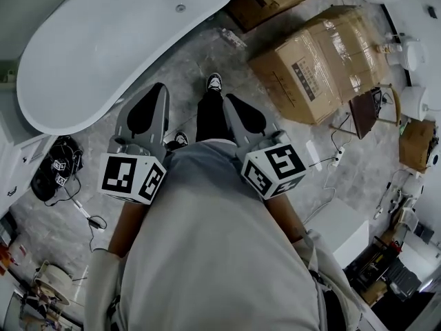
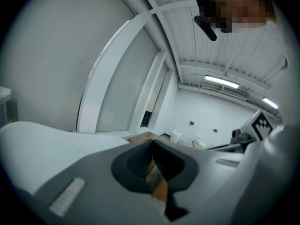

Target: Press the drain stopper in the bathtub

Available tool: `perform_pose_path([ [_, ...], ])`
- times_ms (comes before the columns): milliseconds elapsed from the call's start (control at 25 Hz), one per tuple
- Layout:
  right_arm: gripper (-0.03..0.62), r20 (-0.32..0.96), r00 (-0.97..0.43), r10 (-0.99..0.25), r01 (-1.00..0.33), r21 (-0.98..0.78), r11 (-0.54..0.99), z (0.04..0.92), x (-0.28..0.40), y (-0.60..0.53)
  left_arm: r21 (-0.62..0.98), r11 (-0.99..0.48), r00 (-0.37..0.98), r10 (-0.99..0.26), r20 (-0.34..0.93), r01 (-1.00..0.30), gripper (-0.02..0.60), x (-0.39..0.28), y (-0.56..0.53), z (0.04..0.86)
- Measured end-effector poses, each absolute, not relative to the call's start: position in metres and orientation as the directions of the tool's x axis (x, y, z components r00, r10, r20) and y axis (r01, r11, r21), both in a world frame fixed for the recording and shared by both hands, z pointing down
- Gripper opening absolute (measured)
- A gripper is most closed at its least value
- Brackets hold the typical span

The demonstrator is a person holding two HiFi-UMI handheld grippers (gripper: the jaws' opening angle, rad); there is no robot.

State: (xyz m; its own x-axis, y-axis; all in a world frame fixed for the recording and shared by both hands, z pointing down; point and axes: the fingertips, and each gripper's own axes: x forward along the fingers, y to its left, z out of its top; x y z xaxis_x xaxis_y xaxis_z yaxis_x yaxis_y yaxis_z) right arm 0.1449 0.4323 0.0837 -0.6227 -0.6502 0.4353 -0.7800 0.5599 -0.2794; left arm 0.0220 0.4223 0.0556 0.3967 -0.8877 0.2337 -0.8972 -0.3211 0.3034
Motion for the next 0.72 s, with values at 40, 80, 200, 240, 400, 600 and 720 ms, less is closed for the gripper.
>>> perform_pose_path([
  [40,-0.012,0.431,-0.627,-0.649,-0.777,-0.281,0.564,0.084,0.149,0.419,0.294,-0.319,0.392,-0.889,0.236,-0.901,0.000,0.025,0.412,0.055],
  [80,-0.012,0.430,-0.632,-0.645,-0.773,-0.282,0.569,0.084,0.152,0.407,0.293,-0.312,0.385,-0.891,0.239,-0.904,0.000,0.028,0.402,0.055],
  [200,-0.012,0.432,-0.647,-0.628,-0.759,-0.283,0.586,0.083,0.163,0.370,0.315,-0.280,0.360,-0.903,0.233,-0.907,0.000,0.035,0.369,0.052],
  [240,-0.012,0.433,-0.652,-0.622,-0.754,-0.283,0.593,0.083,0.166,0.357,0.316,-0.271,0.351,-0.908,0.230,-0.909,0.000,0.037,0.357,0.050],
  [400,-0.012,0.440,-0.674,-0.594,-0.733,-0.296,0.613,0.085,0.179,0.300,0.303,-0.238,0.316,-0.917,0.242,-0.923,0.000,0.050,0.305,0.049],
  [600,-0.012,0.454,-0.707,-0.542,-0.696,-0.311,0.647,0.089,0.193,0.232,0.284,-0.171,0.250,-0.928,0.276,-0.944,0.000,0.062,0.240,0.051],
  [720,-0.012,0.459,-0.725,-0.513,-0.674,-0.320,0.666,0.093,0.204,0.191,0.277,-0.145,0.226,-0.931,0.286,-0.950,0.000,0.075,0.201,0.052],
])
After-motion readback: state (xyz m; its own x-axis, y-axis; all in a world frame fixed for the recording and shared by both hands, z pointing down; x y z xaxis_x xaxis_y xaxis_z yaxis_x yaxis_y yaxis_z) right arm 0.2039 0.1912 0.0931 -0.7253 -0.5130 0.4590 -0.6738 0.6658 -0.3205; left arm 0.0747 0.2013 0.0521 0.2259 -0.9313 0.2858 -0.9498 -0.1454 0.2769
